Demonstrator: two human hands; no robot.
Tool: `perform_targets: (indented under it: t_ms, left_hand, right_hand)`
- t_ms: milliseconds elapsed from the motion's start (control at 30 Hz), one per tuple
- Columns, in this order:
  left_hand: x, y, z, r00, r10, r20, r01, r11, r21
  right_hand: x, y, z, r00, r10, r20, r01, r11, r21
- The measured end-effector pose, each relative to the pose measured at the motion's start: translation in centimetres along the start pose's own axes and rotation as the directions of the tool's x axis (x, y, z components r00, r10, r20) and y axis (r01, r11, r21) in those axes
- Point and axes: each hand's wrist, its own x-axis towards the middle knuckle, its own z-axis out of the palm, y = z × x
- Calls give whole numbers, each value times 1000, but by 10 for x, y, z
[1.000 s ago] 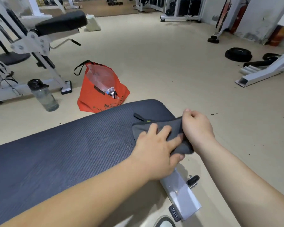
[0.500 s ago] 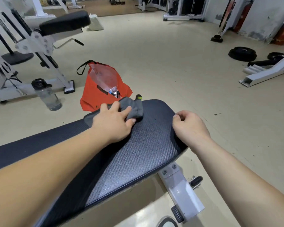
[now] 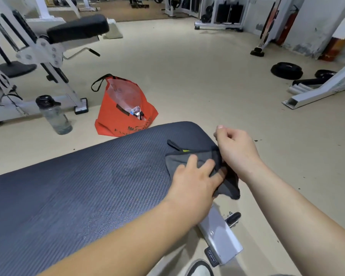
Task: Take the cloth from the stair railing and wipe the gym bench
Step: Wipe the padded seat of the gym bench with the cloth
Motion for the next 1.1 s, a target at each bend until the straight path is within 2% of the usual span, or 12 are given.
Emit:
perform_targets:
  t_ms: [100, 200, 333, 400, 500, 567, 633, 700, 733, 800, 900, 1100]
  left_hand:
    - [-39, -9, -8, 995, 59, -82, -68, 992, -103]
    - [-63, -35, -29, 999, -53, -11, 41, 873, -487]
    - [-55, -69, -59, 915, -365, 172, 283, 278, -918]
    - [-46, -82, -78, 880, -323, 347, 359, -25, -933]
    - [-28, -99, -100, 865, -192, 463, 437, -160, -885]
    - [-13, -110, -104, 851, -231, 472, 466, -82, -881]
    - [0, -123, -99, 835, -397, 381, 499, 255, -828]
    - [4, -128, -87, 835, -512, 201, 524, 629, -574]
    - [2, -123, -81, 859, -500, 113, 488, 731, -478]
    - [-6, -99, -63, 932, -350, 91, 352, 820, -452]
    - [-18, -52, -32, 934, -150, 324, 235, 941, -242]
    - [9, -67, -10, 938, -83, 337, 141, 979, -150]
  right_hand:
    - [-8, -3, -4, 993, -30, 114, 17, 993, 113]
    - [-17, -14, -9, 933, -82, 349, -27, 955, 295]
    - [-25, -30, -18, 821, -209, 531, -82, 878, 472]
    - [-29, -34, -20, 791, -277, 546, -102, 820, 564]
    - [-29, -39, -19, 840, -267, 473, -43, 836, 548]
    - [-22, -33, -11, 909, -163, 383, -50, 870, 490]
    - [-14, -21, -3, 967, -37, 252, -70, 914, 400]
    - [-6, -7, 4, 988, 37, 148, -76, 960, 268]
    - [-4, -2, 7, 991, 63, 119, -87, 974, 211]
    - [1, 6, 12, 992, 99, 76, -110, 981, 163]
    - [3, 9, 16, 990, 128, 58, -136, 977, 166]
    - [11, 19, 20, 975, 216, 42, -220, 962, 162]
